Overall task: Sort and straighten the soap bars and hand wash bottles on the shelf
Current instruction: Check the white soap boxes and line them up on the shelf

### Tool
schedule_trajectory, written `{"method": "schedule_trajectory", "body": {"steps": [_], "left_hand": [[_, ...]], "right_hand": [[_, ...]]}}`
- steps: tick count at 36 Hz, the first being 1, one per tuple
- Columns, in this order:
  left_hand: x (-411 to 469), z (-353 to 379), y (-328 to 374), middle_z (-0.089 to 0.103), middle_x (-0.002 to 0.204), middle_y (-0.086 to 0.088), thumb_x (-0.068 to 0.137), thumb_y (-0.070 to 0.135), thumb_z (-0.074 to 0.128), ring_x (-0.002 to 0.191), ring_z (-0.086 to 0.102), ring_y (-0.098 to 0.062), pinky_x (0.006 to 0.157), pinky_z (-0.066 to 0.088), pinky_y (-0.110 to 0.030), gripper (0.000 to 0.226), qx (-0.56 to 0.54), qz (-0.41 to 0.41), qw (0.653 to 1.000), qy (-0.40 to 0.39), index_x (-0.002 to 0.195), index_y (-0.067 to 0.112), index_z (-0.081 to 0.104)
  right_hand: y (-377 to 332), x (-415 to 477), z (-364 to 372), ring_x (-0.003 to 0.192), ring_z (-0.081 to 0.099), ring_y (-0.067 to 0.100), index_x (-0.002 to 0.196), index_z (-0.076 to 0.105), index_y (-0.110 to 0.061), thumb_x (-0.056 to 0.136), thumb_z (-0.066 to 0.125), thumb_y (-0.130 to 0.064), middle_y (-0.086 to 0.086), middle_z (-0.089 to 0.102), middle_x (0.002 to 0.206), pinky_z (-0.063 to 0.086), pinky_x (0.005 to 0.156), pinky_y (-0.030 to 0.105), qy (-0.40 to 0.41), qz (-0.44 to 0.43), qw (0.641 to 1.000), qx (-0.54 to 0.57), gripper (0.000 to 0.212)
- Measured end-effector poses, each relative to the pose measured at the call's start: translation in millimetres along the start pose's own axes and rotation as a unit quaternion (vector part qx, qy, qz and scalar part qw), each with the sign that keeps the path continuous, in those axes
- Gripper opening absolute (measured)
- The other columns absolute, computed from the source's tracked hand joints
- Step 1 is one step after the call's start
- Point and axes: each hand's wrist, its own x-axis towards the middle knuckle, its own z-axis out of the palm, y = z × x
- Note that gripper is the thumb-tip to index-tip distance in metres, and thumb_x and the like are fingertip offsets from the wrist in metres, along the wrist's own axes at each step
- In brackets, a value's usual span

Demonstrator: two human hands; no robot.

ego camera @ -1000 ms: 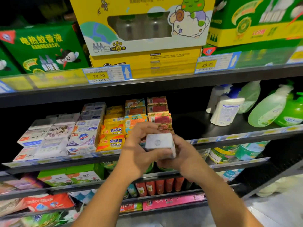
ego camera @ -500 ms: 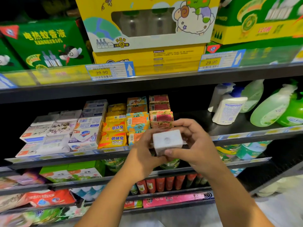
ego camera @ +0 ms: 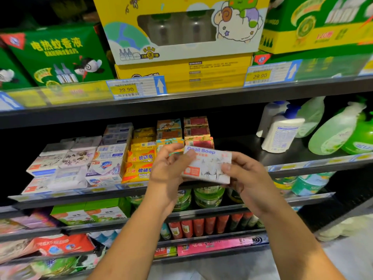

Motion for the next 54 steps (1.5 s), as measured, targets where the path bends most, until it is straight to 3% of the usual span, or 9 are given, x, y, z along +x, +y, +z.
{"method": "schedule_trajectory", "body": {"steps": [7, 14, 22, 29, 34, 38, 43, 49, 54], "left_hand": [[14.2, -12.5, -13.3, 0.064, 0.085, -0.016, 0.101, 0.040, 0.056, 0.049, 0.057, -0.024, 0.037, 0.026, -0.019, 0.031, 0.292, -0.194, 0.934, -0.062, 0.123, 0.020, 0.053], [16.8, -7.3, -8.9, 0.061, 0.102, -0.013, 0.103, 0.036, 0.050, 0.056, 0.062, -0.024, 0.042, 0.043, -0.025, 0.025, 0.300, -0.155, 0.937, -0.091, 0.126, 0.026, 0.048], [23.4, 17.6, -9.9, 0.063, 0.103, -0.002, 0.101, 0.019, 0.058, 0.097, 0.068, -0.028, 0.084, 0.058, -0.055, 0.010, 0.153, 0.001, 0.986, -0.064, 0.094, 0.025, 0.054], [37.4, 22.0, -13.3, 0.061, 0.106, -0.003, 0.084, 0.000, 0.072, 0.091, 0.057, -0.024, 0.075, 0.049, -0.041, 0.035, 0.204, 0.120, 0.962, -0.139, 0.084, 0.028, 0.051], [56.2, 20.8, -17.7, 0.062, 0.122, -0.012, 0.080, -0.005, 0.076, 0.107, 0.066, -0.026, 0.084, 0.058, -0.034, 0.045, 0.250, 0.087, 0.937, -0.230, 0.109, 0.022, 0.054], [82.1, 17.2, -21.5, 0.056, 0.114, 0.004, 0.093, 0.019, 0.068, 0.100, 0.059, -0.014, 0.089, 0.051, -0.038, 0.028, 0.437, 0.155, 0.867, -0.184, 0.117, 0.030, 0.058], [110.0, 9.5, -22.0, 0.041, 0.146, 0.000, 0.097, 0.058, 0.046, 0.137, 0.032, -0.028, 0.118, 0.018, -0.055, 0.059, 0.753, 0.161, 0.633, -0.085, 0.150, 0.037, 0.030], [123.8, -5.0, -53.7, -0.022, 0.164, 0.011, 0.089, 0.081, 0.027, 0.150, -0.024, -0.026, 0.116, -0.015, -0.062, 0.082, 0.816, 0.019, 0.556, -0.157, 0.150, 0.050, -0.019], [120.9, -3.0, -54.0, -0.030, 0.161, 0.012, 0.086, 0.082, 0.036, 0.147, -0.031, -0.025, 0.115, -0.020, -0.059, 0.090, 0.811, -0.005, 0.564, -0.154, 0.149, 0.051, -0.020]], "right_hand": [[-2.9, 4.8, -4.2, 0.044, 0.056, 0.014, 0.100, 0.074, -0.007, 0.098, 0.059, -0.039, 0.005, 0.071, 0.069, 0.036, 0.038, 0.023, 0.024, 0.163, 0.972, -0.165, 0.035], [-10.7, 10.0, -8.8, 0.059, 0.069, 0.026, 0.120, 0.058, -0.017, 0.102, 0.057, -0.029, 0.012, 0.069, 0.099, 0.053, 0.045, 0.027, -0.022, 0.176, 0.973, -0.146, 0.022], [-18.2, 21.0, -10.8, 0.101, 0.071, 0.031, 0.109, 0.061, -0.017, 0.102, 0.052, -0.039, 0.011, 0.068, 0.109, 0.060, 0.088, 0.042, 0.008, 0.092, 0.995, -0.048, 0.024], [-19.1, 38.8, -35.8, 0.069, 0.060, 0.005, 0.097, 0.056, -0.015, 0.083, 0.079, -0.024, -0.001, 0.060, 0.083, 0.049, 0.061, 0.018, -0.017, 0.008, 0.977, -0.213, 0.028], [-26.7, 50.7, -64.0, 0.091, 0.070, 0.005, 0.110, 0.061, -0.039, 0.063, 0.093, -0.039, -0.011, 0.072, 0.099, 0.059, 0.082, 0.029, -0.016, -0.044, 0.925, -0.377, 0.057], [-24.1, 65.4, -80.9, 0.100, 0.065, 0.007, 0.131, 0.062, -0.023, 0.071, 0.090, -0.035, -0.005, 0.066, 0.117, 0.052, 0.090, 0.024, 0.029, -0.069, 0.862, -0.502, 0.067], [-9.0, 86.4, -108.9, 0.119, 0.058, 0.022, 0.139, 0.057, -0.015, 0.079, 0.081, -0.048, 0.005, 0.060, 0.137, 0.043, 0.093, 0.027, 0.017, -0.021, 0.785, -0.619, 0.073], [8.6, 106.8, -115.6, 0.132, 0.046, 0.021, 0.146, 0.050, -0.018, 0.083, 0.080, -0.041, 0.007, 0.049, 0.147, 0.032, 0.097, 0.018, -0.022, 0.044, 0.804, -0.593, 0.073], [18.5, 124.8, -113.9, 0.141, 0.037, 0.024, 0.155, 0.035, -0.021, 0.092, 0.070, -0.040, 0.008, 0.035, 0.158, 0.024, 0.096, 0.013, -0.078, 0.107, 0.777, -0.616, 0.074]]}}
